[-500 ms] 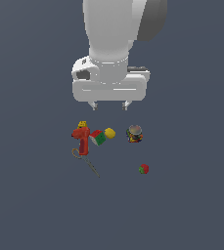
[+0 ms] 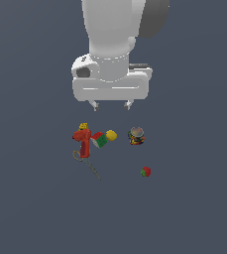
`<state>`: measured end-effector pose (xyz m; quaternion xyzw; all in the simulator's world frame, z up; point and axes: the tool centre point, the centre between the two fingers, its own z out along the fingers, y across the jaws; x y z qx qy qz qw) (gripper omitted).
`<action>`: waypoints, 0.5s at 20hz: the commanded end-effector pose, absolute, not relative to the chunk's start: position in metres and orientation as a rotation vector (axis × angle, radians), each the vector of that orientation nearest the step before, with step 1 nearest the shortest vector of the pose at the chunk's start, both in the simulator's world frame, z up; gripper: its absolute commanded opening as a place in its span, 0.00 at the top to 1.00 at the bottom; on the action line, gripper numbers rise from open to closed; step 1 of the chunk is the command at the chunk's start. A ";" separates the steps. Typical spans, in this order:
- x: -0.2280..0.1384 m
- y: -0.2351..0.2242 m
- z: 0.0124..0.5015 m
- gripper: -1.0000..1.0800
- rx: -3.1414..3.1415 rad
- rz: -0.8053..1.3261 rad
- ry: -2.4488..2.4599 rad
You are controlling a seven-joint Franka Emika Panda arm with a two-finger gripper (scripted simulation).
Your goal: Pick up a designated object from a clutter of objects.
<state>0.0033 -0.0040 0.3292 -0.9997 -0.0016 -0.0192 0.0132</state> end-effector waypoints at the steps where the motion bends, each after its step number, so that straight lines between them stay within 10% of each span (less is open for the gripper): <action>1: 0.003 -0.004 0.331 0.04 -3.111 -0.065 -0.002; 10: 0.002 -0.004 0.310 0.04 -3.115 -0.059 -0.007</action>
